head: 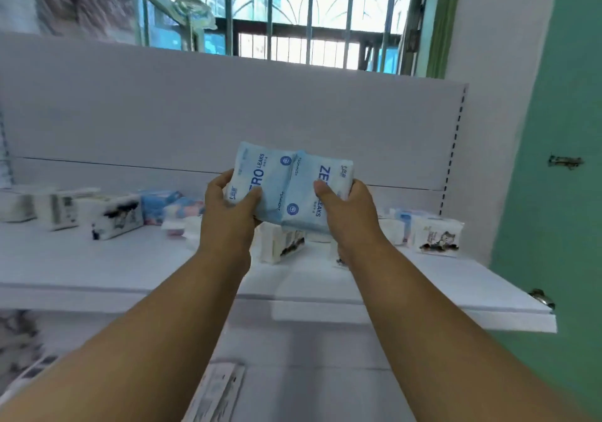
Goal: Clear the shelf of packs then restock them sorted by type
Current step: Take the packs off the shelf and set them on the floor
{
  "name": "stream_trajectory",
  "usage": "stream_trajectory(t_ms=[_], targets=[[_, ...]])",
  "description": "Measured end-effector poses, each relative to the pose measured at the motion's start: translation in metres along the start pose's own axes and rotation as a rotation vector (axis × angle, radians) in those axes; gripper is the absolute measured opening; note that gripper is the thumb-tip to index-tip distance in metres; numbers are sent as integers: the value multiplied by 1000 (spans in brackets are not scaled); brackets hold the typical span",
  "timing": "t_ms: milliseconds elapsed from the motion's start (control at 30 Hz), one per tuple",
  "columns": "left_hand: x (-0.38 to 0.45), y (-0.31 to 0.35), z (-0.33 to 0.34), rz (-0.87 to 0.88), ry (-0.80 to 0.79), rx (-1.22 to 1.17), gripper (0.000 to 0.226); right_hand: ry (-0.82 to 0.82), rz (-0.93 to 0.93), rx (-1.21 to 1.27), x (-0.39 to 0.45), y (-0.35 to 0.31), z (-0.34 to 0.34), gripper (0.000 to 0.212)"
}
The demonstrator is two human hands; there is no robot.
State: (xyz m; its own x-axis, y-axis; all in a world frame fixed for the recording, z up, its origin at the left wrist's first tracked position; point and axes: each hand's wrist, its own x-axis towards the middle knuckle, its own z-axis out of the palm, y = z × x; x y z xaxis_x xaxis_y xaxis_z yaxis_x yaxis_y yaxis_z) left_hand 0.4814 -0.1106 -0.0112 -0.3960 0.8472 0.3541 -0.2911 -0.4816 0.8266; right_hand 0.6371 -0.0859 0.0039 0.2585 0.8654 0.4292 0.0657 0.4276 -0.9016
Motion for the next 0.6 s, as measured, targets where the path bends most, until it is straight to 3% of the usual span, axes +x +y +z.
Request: stream_trajectory(t_ms=[200, 333, 600], targets=[[-70, 58, -108, 156, 288, 100, 35, -276, 12, 99, -92, -11, 78, 35], [-135, 85, -181, 145, 482, 168, 36, -434, 40, 196, -173, -12, 119, 46], [-285, 139, -377, 216, 932, 255, 39, -904, 91, 181, -385, -16, 238, 30]])
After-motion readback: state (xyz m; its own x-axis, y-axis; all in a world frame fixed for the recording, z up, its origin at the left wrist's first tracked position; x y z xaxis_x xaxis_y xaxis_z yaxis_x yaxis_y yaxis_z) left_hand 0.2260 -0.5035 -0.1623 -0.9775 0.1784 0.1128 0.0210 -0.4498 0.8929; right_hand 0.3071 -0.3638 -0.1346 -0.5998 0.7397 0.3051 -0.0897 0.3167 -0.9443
